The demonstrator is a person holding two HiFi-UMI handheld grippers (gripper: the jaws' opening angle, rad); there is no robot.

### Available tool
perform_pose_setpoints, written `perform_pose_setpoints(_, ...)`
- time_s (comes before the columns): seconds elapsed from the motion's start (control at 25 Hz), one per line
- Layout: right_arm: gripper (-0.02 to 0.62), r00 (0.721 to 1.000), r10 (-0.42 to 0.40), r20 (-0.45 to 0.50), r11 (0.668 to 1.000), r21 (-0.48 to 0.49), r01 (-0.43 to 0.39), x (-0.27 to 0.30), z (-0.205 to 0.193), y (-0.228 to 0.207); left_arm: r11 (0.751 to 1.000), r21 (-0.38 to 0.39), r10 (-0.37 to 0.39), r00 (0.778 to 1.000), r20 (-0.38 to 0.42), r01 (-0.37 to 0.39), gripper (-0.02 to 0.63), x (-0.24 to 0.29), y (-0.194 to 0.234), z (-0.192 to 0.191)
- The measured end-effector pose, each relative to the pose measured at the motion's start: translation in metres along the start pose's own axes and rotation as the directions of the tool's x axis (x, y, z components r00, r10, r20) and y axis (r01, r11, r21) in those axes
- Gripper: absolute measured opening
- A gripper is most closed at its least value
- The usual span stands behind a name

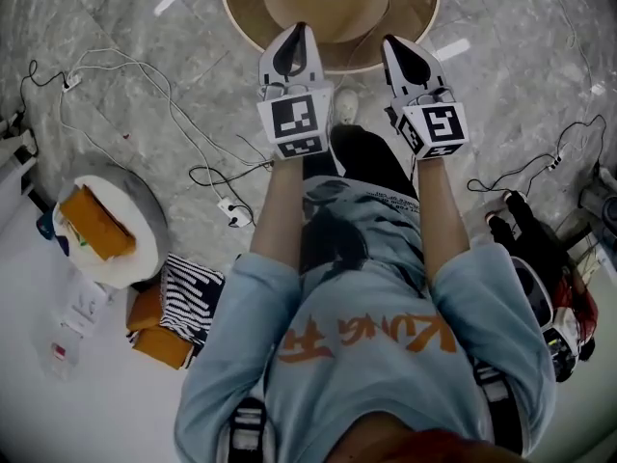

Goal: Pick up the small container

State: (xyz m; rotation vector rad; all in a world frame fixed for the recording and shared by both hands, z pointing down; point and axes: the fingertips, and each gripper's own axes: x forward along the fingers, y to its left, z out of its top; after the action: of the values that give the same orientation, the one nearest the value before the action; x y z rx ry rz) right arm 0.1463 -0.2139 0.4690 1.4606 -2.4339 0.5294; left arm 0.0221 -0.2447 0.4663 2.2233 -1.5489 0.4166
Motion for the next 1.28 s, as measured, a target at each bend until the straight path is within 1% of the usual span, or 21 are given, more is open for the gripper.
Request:
perform_pose_setpoints(0.2,0.012,0.999,-0.011,-0.047,1.0,0.013,0.012,0.02,-0.039,-0.008,0.999,0.023,-0.036,0.998,-0.051,0.037,0.023,0.026,0.004,-0.035)
perform_pose_setpoints(0.52,0.012,0.996,-0.019,-0.086,0.999,0.026,0.021,0.055,-0.088,-0.018,0.998,0.034,-0.054,0.991,-0.12,0.058,0.023,0.061,0.019,-0.092)
perform_pose_setpoints(0.84,0.012,0.993,-0.027,-0.113,0.999,0.036,0.031,0.095,-0.135,-0.023,0.995,0.043,-0.084,0.985,-0.148,0.091,0.023,0.097,0.034,-0.129)
perform_pose_setpoints(0.96,0.012,0.991,-0.046,-0.128,0.998,0.035,0.051,0.114,-0.145,-0.03,0.994,0.04,-0.093,0.982,-0.165,0.101,0.023,0.111,0.041,-0.14)
perform_pose_setpoints(1.04,0.014,0.987,-0.062,-0.15,0.998,0.018,0.065,0.125,-0.153,-0.035,0.994,0.035,-0.099,0.98,-0.171,0.107,0.024,0.118,0.045,-0.147)
perform_pose_setpoints(1.16,0.083,0.98,-0.069,-0.187,0.997,0.003,0.071,0.143,-0.168,-0.038,0.994,0.022,-0.101,0.979,-0.18,0.107,0.023,0.126,0.052,-0.163)
perform_pose_setpoints(1.28,0.121,0.976,-0.063,-0.209,0.998,-0.014,0.061,0.16,-0.177,-0.04,0.994,0.01,-0.104,0.976,-0.191,0.108,0.023,0.134,0.056,-0.174)
